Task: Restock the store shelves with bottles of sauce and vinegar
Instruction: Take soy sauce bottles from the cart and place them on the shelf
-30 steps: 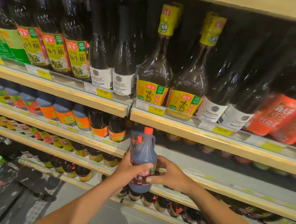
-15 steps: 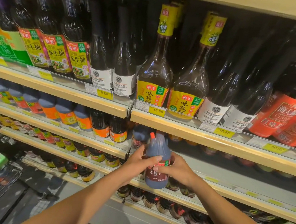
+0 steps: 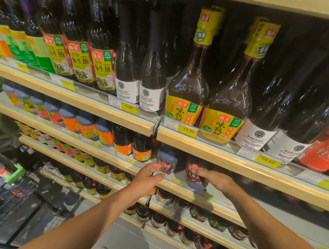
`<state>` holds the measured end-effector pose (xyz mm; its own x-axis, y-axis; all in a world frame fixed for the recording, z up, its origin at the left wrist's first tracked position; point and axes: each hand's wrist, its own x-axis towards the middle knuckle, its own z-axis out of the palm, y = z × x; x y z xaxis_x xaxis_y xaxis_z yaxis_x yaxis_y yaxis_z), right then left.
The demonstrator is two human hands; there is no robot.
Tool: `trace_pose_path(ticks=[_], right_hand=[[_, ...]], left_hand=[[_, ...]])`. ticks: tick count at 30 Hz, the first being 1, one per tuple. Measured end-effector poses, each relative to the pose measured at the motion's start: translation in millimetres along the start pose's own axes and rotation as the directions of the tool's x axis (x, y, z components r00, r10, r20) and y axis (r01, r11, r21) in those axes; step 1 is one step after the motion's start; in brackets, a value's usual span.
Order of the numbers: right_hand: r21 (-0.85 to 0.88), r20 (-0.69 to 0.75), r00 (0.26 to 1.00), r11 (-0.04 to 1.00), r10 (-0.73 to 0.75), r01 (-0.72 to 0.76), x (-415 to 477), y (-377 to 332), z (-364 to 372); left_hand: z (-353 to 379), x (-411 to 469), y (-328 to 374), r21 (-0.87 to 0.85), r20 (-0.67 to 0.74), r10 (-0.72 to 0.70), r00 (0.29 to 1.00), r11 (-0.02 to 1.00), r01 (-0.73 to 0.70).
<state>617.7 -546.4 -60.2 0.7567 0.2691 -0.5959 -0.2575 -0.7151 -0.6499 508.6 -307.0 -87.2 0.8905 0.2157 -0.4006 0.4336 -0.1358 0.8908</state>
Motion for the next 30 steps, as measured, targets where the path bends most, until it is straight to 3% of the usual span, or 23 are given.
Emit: trace_pose_path(ticks=[3, 10, 20, 30], right_hand=[[0.038, 0.000, 1.000, 0.999, 0.000, 0.000, 6, 2, 3], [0.183, -0.190, 0.981, 0.983, 0.025, 0.011, 17, 17, 18], [0.273, -0.196, 0.981, 0.960, 0.003, 0.052, 23, 30, 24], [0.197, -0.075, 0.997, 0.980, 0.011, 0.004, 16, 37, -1]], left_hand=[[-2, 3, -1, 0.002, -0.004, 0.002, 1.000, 1.000, -0.002], [-6, 7, -5, 0.044, 0.031, 0.050, 0.998, 0.998, -0.052], [-9, 21, -8, 0.060, 0.011, 0.023, 1.000, 0.998, -0.023], [-11, 37, -9, 0.029, 0.022, -0.011, 1.000, 1.000, 0.010]])
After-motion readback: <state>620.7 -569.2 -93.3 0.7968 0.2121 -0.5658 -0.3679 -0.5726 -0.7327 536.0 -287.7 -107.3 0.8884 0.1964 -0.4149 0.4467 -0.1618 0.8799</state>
